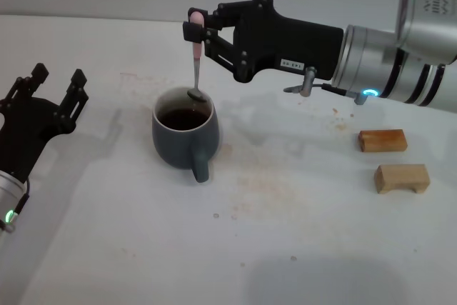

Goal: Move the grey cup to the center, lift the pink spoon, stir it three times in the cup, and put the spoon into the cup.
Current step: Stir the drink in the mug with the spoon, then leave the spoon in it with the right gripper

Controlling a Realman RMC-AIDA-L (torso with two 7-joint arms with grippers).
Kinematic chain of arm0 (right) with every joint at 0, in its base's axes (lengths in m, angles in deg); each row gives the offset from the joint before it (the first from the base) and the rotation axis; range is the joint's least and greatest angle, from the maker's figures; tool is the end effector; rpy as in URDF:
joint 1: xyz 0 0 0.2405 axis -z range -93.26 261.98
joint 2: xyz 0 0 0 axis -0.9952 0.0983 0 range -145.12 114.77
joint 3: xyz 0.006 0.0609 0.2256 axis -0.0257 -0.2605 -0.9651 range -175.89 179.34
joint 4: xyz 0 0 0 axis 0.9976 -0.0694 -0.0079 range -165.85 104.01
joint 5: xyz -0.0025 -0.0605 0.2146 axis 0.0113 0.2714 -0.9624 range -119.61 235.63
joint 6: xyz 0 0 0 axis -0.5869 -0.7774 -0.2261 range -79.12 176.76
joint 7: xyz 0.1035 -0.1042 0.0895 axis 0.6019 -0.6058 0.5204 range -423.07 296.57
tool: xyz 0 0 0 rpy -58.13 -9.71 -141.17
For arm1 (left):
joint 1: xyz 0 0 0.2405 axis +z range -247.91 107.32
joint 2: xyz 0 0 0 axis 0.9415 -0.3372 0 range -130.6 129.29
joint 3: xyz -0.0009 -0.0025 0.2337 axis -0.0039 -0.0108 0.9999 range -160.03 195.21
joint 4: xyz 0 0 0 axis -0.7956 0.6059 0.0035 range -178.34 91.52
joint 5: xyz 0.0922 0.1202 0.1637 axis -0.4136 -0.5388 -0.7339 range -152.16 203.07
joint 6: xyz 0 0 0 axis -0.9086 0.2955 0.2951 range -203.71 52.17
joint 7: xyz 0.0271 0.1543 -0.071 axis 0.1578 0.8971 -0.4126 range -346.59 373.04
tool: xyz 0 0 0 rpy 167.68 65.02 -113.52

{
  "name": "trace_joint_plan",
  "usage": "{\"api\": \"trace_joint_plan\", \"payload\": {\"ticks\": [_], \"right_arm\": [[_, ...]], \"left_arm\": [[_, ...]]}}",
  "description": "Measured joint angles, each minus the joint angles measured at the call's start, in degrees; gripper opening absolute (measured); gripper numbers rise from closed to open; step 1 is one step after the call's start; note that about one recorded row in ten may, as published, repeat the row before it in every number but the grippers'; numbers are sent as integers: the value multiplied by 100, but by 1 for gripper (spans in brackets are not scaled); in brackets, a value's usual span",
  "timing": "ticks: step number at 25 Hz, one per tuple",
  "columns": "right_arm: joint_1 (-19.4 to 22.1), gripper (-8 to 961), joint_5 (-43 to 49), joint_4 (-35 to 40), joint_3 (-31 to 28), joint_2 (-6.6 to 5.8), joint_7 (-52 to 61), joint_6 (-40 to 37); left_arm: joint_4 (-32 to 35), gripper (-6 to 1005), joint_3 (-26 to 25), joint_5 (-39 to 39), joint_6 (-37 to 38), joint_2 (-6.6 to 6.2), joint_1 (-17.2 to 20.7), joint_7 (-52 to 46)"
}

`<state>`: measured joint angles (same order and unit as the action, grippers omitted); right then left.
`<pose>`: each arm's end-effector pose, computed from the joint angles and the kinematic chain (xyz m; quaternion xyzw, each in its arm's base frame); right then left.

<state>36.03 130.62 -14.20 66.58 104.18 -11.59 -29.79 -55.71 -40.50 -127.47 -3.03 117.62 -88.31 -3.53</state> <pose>0.1054 0.3876 -0.0693 -0.9122 0.0154 0.3827 0.1459 -0.3095 0.3219 -0.0201 -0.7213 -0.2261 -0.3538 0.5508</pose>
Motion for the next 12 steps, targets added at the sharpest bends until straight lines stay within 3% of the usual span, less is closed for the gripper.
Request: {"api": "trace_joint_plan", "payload": {"ticks": [12], "right_arm": [[-2,109,-2,-244,19,5,-13,157]], "left_arm": [[-257,645,216,-18,193,20,-48,-42]]}}
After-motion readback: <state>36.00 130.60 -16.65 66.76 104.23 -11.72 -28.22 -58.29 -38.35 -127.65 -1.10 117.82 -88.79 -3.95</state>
